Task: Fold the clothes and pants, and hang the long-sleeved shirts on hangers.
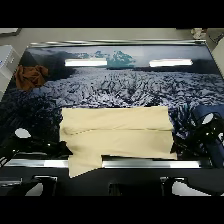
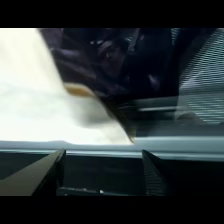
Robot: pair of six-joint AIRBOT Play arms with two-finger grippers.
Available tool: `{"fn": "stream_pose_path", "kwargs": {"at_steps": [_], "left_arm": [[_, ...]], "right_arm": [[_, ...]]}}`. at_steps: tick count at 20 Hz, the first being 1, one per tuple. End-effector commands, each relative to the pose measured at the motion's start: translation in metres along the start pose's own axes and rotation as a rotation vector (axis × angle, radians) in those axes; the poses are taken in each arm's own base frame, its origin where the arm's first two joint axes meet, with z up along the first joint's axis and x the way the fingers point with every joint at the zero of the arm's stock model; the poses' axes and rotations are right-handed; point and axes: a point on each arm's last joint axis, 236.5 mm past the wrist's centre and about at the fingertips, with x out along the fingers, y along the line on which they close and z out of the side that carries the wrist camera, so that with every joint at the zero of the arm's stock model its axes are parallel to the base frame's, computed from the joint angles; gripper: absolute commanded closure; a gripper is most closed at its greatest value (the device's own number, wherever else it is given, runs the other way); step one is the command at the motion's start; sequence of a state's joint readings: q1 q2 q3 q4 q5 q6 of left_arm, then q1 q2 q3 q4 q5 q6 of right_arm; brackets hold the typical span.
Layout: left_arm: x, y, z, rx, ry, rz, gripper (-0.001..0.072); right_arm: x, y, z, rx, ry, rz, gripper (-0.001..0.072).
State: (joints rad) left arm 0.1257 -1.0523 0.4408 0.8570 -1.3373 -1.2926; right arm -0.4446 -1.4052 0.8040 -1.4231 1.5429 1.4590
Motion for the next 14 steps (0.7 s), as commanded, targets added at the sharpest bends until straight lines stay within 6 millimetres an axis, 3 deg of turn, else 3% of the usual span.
{"fn": "stream_pose_path", "kwargs": {"at_steps": [1,3,7,8,9,10,12,14], "left_arm": [[-0.001,-0.001,-0.001,0.006,0.007,-0.003,0.0685],[-0.001,-0.001,-0.001,0.005,0.006,-0.002,0.0685],[-0.001,-0.001,-0.001,0.006,0.005,-0.002,0.0685],[-0.001,-0.001,-0.001,0.006,0.006,-0.002,0.0685],[-0.001,-0.001,-0.001,0.008,0.006,-0.002,0.0685],[-0.002,-0.002,0.0,0.02,0.002,-0.002,0.0685],[-0.01,-0.004,0.01,0.049,-0.022,0.019,0.0686],[-0.033,-0.011,0.026,0.134,-0.054,0.064,0.0687]], "right_arm": [[0.01,0.011,0.018,0.024,-0.045,0.057,0.0164],[0.008,0.025,0.027,0.03,-0.08,0.115,0.0188],[0.008,0.028,0.018,0.014,-0.043,0.13,0.0329],[0.008,0.031,0.013,-0.008,-0.022,0.141,0.0425],[0.007,0.034,0.006,-0.037,0.002,0.155,0.0603],[0.006,0.036,0.001,-0.05,0.02,0.16,0.0662],[-0.003,0.039,0.0,-0.079,-0.001,0.166,0.0663],[-0.025,0.046,0.006,-0.126,-0.064,0.176,0.0666]]}}
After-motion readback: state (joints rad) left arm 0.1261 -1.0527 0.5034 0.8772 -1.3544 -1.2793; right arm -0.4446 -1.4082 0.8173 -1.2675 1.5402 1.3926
